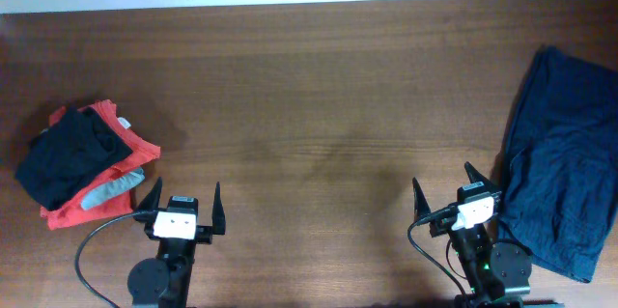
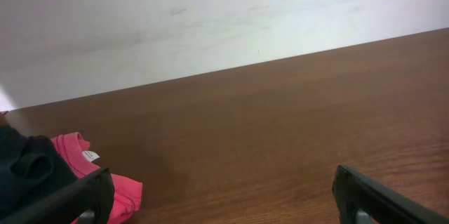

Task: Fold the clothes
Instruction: 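Move the right gripper toward the navy trousers on the right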

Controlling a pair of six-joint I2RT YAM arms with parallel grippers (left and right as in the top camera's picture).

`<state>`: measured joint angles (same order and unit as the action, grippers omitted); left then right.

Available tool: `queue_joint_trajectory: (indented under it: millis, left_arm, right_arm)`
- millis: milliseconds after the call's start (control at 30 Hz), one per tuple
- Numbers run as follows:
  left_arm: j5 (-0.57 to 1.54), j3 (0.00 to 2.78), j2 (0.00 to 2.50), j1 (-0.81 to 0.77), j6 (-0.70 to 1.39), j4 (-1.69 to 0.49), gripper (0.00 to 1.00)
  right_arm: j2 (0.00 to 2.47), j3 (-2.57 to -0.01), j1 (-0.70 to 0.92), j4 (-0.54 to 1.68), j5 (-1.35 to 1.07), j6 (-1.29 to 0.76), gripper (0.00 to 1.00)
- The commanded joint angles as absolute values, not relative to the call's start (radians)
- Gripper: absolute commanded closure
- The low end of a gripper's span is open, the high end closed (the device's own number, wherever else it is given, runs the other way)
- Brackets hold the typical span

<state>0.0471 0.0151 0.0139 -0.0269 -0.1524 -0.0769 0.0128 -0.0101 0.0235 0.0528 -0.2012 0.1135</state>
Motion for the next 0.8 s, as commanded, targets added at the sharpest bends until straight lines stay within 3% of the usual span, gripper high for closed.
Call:
queue_joint_trajectory:
  millis: [0, 300, 567, 767]
  left_arm:
    - [0.037, 0.009, 0.008, -0.028, -0.15, -0.076, 0.01]
    - [0.037, 0.009, 0.008, -0.028, -0.15, -0.08, 0.01]
    - [0.038, 0.01, 0.008, -0.028, -0.116, -0.08, 0.01]
    - [0.044, 0.103, 0.02, -0.028, -0.065, -0.197, 0.01]
  right_arm:
    - [0.008, -0.006, 0.033, 0.057, -0.206, 0.12, 0.01]
    - [0.008, -0.006, 0.033, 0.057, -0.237, 0.118, 0.02]
    - [0.008, -0.012, 0.033, 0.06, -0.24, -0.017, 0.01]
    - [0.012, -0.122, 0.033, 0.193, -0.175, -0.017, 0.01]
